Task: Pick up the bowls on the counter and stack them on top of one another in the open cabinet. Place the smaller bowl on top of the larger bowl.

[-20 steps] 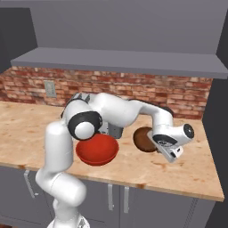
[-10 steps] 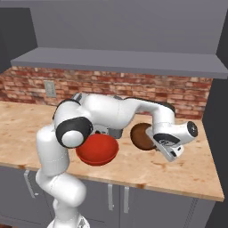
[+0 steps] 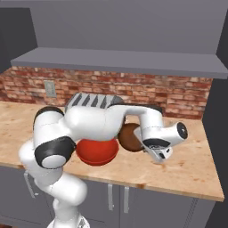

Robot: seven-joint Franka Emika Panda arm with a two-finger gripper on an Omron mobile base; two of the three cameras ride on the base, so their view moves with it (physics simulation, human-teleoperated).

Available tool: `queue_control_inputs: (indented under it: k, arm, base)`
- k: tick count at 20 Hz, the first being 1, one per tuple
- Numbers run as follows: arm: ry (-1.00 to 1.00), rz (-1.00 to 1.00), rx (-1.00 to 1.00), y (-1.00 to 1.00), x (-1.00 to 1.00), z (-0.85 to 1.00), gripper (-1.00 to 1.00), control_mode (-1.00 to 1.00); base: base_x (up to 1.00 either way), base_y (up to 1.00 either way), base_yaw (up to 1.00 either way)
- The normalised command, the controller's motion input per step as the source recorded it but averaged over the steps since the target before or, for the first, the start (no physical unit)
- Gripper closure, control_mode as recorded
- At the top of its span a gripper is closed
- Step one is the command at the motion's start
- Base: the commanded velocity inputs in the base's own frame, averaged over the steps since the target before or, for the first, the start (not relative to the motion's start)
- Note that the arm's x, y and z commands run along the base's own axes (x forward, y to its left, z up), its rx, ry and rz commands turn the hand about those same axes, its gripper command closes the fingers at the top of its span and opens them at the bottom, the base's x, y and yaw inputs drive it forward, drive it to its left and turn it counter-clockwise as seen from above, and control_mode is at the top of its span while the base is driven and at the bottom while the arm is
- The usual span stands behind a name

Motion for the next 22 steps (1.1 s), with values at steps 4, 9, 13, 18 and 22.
queue_control_inputs:
  k: [4,9,13,18,22]
  arm:
    - [0.00,0.00,-0.04,0.76,-0.10,0.18,1.00,-1.00]
    - [0.00,0.00,-0.05,0.89,0.00,0.04,1.00,-1.00]
    - [0.00,0.00,-0.07,0.70,0.00,0.00,1.00,-1.00]
    - [0.00,0.00,-0.05,0.47,0.00,-0.01,1.00,-1.00]
    - [0.00,0.00,-0.01,0.24,0.00,-0.10,1.00,-1.00]
  base:
    - [0.00,0.00,0.00]
    - [0.00,0.00,0.00]
    - [0.00,0.00,0.00]
    - [0.00,0.00,0.00]
    - [0.00,0.00,0.00]
